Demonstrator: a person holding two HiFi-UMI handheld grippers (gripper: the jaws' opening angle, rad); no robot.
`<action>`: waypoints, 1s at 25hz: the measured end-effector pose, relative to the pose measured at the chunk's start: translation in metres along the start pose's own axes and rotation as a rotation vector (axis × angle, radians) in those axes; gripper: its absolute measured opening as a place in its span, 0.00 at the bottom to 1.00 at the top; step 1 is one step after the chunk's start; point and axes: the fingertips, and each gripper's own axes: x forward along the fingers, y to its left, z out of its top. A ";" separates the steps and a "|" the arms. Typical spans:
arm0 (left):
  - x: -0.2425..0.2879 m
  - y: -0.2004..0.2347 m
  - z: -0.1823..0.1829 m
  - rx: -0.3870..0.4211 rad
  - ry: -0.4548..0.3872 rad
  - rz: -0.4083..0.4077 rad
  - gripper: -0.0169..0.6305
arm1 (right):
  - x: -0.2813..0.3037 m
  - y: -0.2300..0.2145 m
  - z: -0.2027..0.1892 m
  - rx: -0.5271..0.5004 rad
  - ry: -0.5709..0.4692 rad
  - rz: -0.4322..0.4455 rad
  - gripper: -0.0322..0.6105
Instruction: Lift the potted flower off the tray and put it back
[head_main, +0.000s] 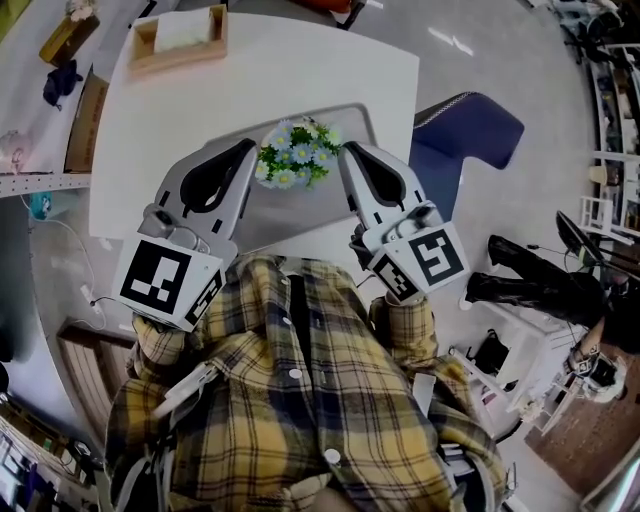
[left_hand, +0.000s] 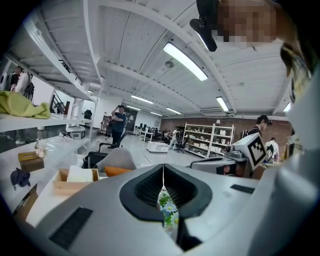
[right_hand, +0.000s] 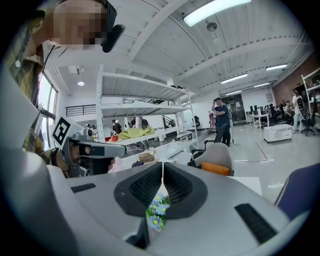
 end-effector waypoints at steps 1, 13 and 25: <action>0.001 -0.001 -0.001 -0.001 0.000 -0.005 0.04 | 0.000 -0.001 -0.001 -0.001 0.003 0.004 0.05; 0.012 -0.008 -0.018 0.001 0.048 -0.066 0.12 | -0.012 -0.018 -0.017 0.010 0.053 0.042 0.15; 0.013 -0.013 -0.032 -0.005 0.085 -0.118 0.30 | -0.019 -0.028 -0.031 0.019 0.087 0.116 0.32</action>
